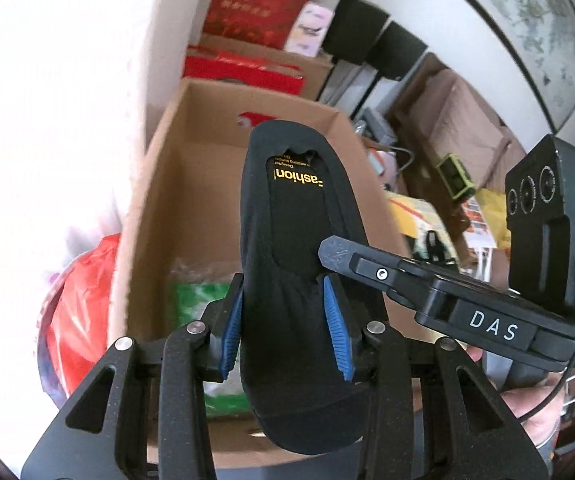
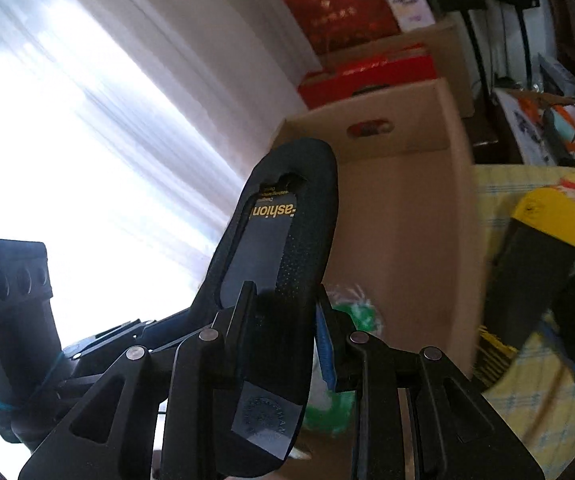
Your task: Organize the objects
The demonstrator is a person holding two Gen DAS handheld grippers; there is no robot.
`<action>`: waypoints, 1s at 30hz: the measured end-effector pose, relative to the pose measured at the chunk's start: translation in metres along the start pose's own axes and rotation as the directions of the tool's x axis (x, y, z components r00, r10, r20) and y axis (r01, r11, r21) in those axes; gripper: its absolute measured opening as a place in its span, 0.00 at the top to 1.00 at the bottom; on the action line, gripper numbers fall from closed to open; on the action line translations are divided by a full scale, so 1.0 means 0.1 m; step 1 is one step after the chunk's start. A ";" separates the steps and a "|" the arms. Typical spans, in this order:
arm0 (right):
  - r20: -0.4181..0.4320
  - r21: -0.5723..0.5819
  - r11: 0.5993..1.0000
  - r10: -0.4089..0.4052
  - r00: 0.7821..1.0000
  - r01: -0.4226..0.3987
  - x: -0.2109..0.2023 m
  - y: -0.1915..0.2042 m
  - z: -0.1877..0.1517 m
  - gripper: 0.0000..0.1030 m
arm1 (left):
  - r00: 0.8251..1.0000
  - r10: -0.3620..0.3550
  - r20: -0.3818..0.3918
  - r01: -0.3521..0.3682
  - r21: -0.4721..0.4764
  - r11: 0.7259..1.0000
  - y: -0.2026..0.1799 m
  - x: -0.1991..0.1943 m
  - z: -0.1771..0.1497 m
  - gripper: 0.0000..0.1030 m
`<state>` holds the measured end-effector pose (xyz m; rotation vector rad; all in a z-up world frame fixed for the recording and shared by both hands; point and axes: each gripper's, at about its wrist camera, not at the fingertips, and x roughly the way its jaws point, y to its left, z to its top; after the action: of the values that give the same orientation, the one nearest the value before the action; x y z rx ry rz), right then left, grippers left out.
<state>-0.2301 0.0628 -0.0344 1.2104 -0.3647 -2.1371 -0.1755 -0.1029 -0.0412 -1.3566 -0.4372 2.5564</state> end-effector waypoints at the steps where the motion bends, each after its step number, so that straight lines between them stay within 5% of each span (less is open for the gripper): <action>1: -0.013 0.003 1.000 -0.005 1.000 0.005 0.08 0.00 0.01 0.72 | 1.000 0.014 -0.004 -0.014 0.001 1.000 0.03 0.04 0.00 0.65; 7: -0.085 0.007 0.999 -0.039 0.996 0.040 0.48 -0.03 0.01 0.71 | 0.993 0.112 -0.021 -0.112 0.011 0.994 0.17 0.18 -0.05 0.66; 10: -0.109 0.010 0.998 -0.067 0.992 0.068 0.59 -0.06 -0.02 0.70 | 0.985 0.174 -0.016 -0.174 0.012 0.985 0.21 0.19 -0.10 0.56; 20: -0.075 -0.031 0.994 -0.103 0.992 0.101 0.33 -0.04 -0.07 0.65 | 0.997 0.073 0.019 -0.072 -0.023 0.997 0.14 -0.08 -0.07 0.42; 30: 0.018 -0.037 0.989 -0.142 0.990 0.143 -0.34 -0.16 -0.05 0.48 | 0.999 -0.010 0.053 0.009 0.018 1.000 -0.25 -0.21 -0.02 0.28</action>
<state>-0.2197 0.0974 -0.0230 1.2316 -0.2485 -2.2654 -0.1610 -0.0860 -0.0167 -1.2797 -0.4285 2.5880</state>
